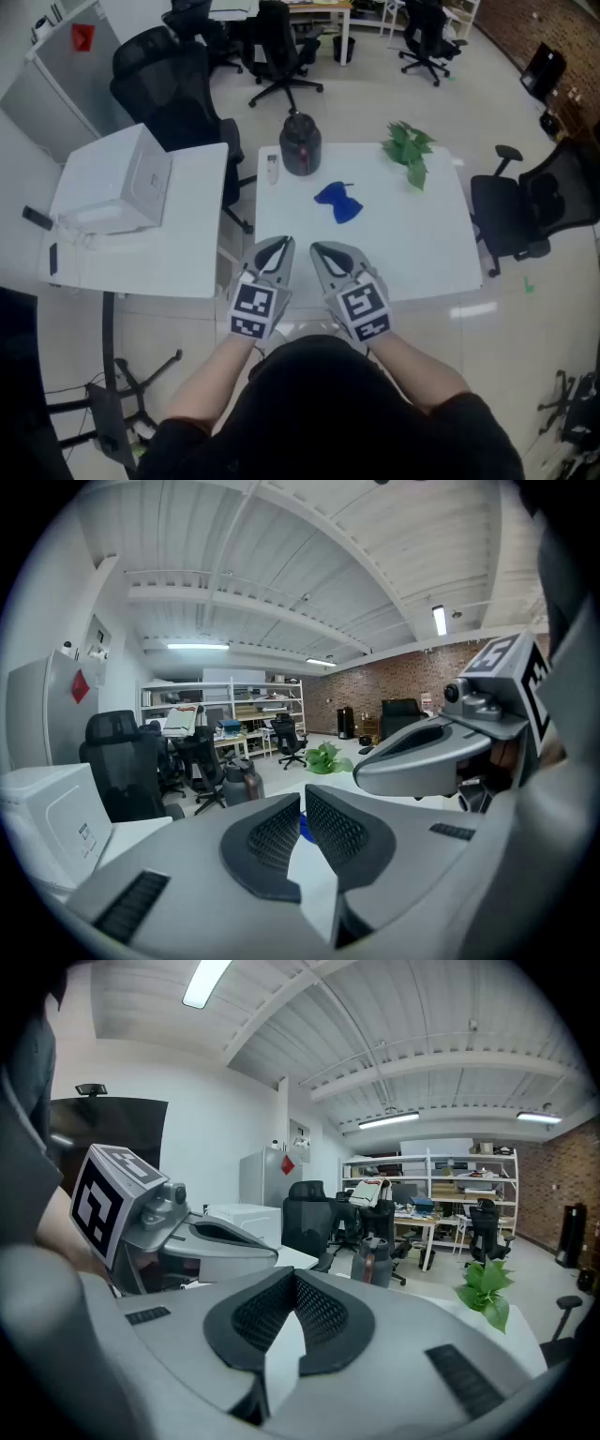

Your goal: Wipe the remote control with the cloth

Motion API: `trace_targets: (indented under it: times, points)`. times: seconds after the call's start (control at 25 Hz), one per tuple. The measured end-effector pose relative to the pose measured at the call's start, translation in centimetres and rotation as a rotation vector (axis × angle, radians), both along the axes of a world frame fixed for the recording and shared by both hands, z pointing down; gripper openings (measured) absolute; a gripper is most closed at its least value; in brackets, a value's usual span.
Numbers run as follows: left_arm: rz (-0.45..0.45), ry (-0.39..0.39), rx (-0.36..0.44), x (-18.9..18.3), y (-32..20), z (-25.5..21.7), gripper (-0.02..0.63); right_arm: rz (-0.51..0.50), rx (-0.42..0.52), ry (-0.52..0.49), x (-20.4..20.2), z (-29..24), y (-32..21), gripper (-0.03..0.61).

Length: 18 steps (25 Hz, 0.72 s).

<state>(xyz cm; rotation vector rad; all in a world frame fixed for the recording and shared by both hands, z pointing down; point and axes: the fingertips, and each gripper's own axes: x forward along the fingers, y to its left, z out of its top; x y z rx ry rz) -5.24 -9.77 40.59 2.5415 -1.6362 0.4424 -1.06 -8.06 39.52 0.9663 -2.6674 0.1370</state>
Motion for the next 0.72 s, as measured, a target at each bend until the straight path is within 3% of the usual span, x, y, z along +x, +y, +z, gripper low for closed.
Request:
trace_targets:
  times: [0.6,0.72]
  points:
    - [-0.091,0.016,-0.041,1.8,-1.4,1.2,0.018,-0.056,-0.015,-0.007,3.4,0.6,0.0,0.008]
    - [-0.119,0.010,-0.056,2.2,-1.8,1.8,0.052,-0.075,-0.015,-0.003,4.3,0.7,0.0,0.008]
